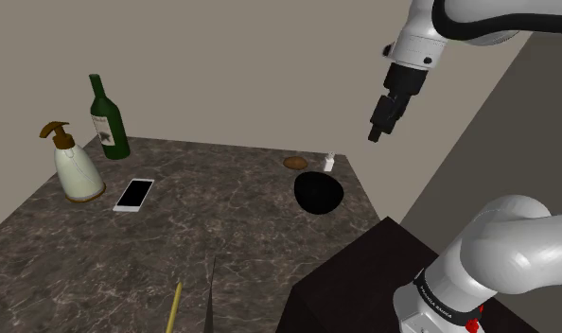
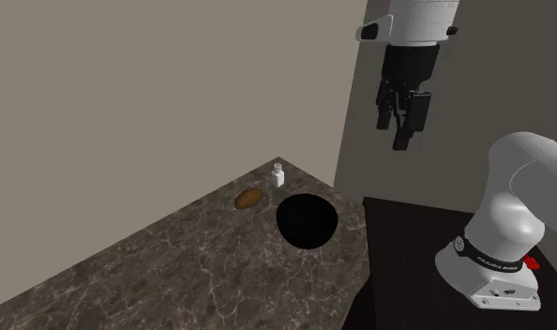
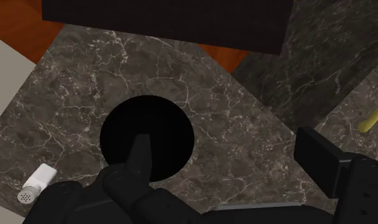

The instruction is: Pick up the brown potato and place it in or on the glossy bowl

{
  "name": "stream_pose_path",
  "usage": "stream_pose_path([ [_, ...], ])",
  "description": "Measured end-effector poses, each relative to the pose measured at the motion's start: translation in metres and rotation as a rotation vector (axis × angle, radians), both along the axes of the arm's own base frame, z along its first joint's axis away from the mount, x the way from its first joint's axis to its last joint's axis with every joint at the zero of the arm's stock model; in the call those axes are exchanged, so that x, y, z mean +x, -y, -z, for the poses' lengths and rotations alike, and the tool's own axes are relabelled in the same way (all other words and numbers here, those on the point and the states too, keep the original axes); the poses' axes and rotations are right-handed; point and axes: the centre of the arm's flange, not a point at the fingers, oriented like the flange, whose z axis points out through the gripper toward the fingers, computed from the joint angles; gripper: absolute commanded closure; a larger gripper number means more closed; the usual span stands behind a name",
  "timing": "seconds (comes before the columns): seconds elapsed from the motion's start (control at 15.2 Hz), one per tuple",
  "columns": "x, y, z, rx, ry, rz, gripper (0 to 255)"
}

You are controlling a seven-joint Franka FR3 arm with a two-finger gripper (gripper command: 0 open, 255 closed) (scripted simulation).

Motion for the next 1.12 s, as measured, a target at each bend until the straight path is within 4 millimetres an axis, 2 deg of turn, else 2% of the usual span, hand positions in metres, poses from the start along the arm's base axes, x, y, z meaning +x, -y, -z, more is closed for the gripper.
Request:
stream_pose_path([
  [0.2,0.012,0.006,0.010,0.000,0.001,-0.008,0],
  [1.12,0.128,0.068,0.132,0.000,0.019,-0.096,0],
])
